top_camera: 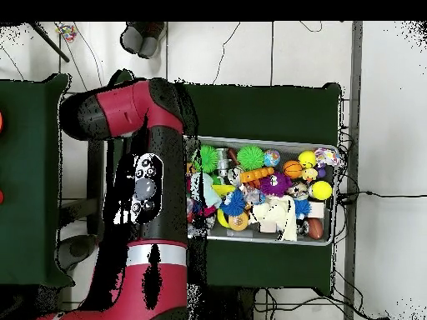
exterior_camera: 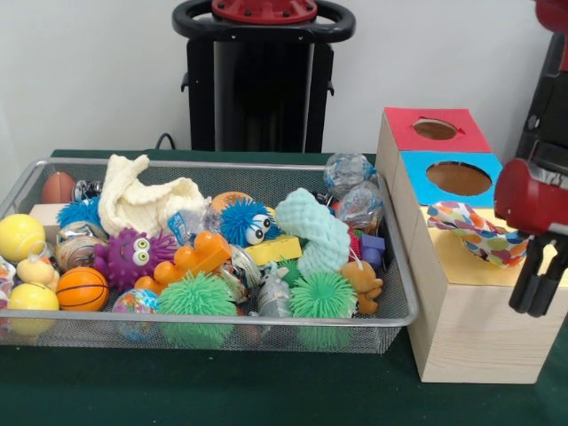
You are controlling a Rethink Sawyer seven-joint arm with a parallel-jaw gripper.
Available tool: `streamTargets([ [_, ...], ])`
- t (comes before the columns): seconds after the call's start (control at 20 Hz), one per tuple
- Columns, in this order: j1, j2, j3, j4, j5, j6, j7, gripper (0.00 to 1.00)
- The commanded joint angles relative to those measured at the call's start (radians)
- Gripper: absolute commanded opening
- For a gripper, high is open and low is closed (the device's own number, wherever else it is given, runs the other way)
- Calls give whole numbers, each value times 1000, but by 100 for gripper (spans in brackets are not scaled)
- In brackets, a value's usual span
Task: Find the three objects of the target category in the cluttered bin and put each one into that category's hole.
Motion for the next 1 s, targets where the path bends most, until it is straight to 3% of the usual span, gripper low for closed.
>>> streamTargets([
  [0.05,-36,-30,97,23,27,122,-39,0],
  [0.4,-37,-30,87,60,9,74,-37,0],
  [1.0,-55,-57,134,240,-3,-112,-36,0],
])
